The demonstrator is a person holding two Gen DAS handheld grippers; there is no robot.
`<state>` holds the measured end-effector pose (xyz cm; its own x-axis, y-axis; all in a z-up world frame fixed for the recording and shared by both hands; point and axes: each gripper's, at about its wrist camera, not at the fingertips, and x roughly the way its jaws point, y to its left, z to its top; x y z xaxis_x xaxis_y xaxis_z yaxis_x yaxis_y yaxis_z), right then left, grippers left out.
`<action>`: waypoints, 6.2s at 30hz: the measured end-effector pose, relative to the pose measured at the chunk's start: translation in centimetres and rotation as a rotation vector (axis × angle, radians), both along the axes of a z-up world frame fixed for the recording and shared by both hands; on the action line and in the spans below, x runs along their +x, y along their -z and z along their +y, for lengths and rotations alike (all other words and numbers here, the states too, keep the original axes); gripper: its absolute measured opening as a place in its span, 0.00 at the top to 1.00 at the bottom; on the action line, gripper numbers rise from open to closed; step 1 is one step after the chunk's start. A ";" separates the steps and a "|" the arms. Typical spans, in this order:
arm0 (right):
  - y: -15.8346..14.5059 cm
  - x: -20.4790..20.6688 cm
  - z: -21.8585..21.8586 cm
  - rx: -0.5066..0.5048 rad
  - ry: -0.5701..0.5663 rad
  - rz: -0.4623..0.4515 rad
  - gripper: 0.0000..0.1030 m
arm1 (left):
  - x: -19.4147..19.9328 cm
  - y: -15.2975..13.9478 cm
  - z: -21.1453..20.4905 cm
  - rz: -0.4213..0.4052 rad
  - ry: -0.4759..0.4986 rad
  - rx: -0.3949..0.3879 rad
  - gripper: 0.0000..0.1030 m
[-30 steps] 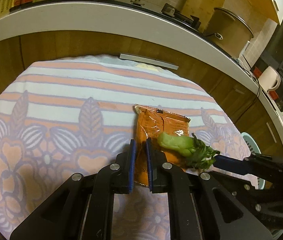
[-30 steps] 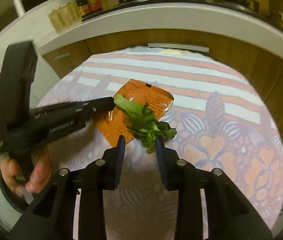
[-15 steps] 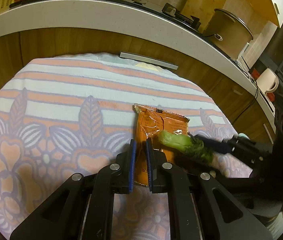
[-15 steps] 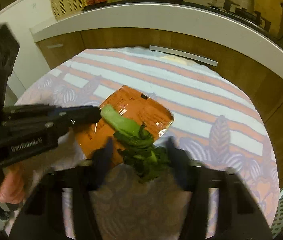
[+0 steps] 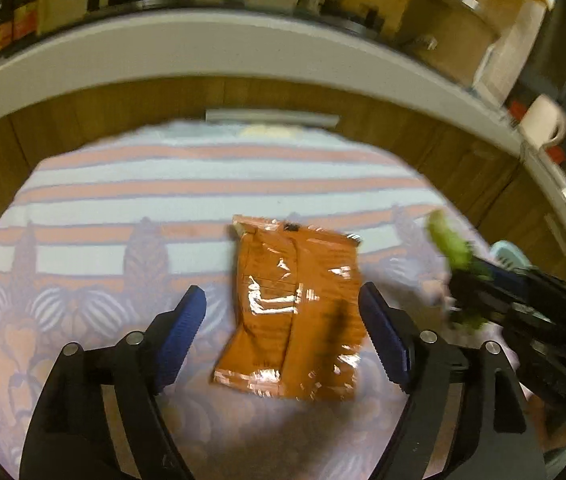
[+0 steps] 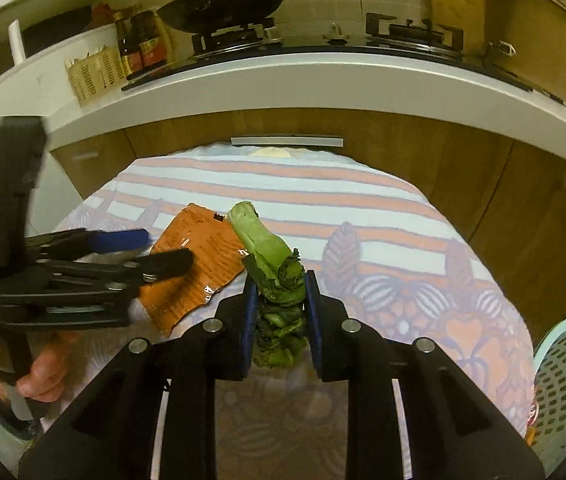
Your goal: Collect trash
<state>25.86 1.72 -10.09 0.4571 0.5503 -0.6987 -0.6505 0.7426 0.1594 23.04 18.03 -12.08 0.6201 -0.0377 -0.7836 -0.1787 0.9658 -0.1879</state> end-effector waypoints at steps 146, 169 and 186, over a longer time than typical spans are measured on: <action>-6.0 -12.3 -25.9 -0.078 0.853 -0.292 0.33 | -10.2 -7.7 -24.2 -0.494 0.162 0.144 0.07; -5.7 -12.2 -26.0 -0.075 0.846 -0.284 0.33 | -10.0 -7.4 -24.0 -0.492 0.152 0.153 0.07; -5.4 -12.0 -25.9 -0.071 0.845 -0.271 0.33 | -10.1 -7.4 -24.1 -0.492 0.151 0.167 0.07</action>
<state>13.90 -24.20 -4.71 0.8455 -0.0860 -0.5270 0.1105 0.9938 0.0150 12.96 -6.05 -4.69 0.9128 -0.0544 -0.4048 0.0346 0.9978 -0.0562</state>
